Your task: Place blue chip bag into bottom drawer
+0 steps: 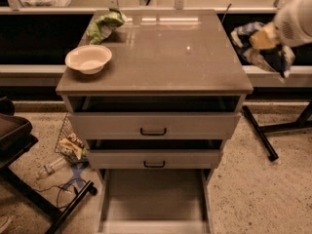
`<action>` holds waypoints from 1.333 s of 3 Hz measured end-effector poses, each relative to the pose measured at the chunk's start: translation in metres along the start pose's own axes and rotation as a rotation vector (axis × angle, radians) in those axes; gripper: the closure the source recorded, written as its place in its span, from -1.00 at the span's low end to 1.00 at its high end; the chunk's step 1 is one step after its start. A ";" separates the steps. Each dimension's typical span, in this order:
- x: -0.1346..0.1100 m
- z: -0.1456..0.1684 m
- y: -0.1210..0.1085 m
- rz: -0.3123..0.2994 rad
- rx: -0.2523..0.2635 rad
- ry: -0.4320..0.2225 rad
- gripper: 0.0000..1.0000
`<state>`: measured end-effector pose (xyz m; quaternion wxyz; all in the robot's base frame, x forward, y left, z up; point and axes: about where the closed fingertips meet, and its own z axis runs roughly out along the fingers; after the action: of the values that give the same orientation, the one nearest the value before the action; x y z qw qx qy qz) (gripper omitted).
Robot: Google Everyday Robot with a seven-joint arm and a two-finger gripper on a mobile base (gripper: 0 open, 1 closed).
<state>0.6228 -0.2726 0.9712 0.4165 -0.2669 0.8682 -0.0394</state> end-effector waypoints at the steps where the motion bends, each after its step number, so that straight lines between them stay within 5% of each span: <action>1: 0.073 -0.013 0.029 0.037 -0.095 0.010 1.00; 2: 0.169 -0.027 0.050 0.116 -0.227 -0.004 1.00; 3: 0.199 -0.029 0.054 0.101 -0.298 -0.021 1.00; 4: 0.203 -0.022 0.058 0.113 -0.304 -0.023 1.00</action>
Offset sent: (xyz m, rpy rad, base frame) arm -0.2020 -0.1020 -0.1683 0.3589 0.1734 0.0700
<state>0.4773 -0.3272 0.8261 0.3828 -0.2783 0.8728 0.1191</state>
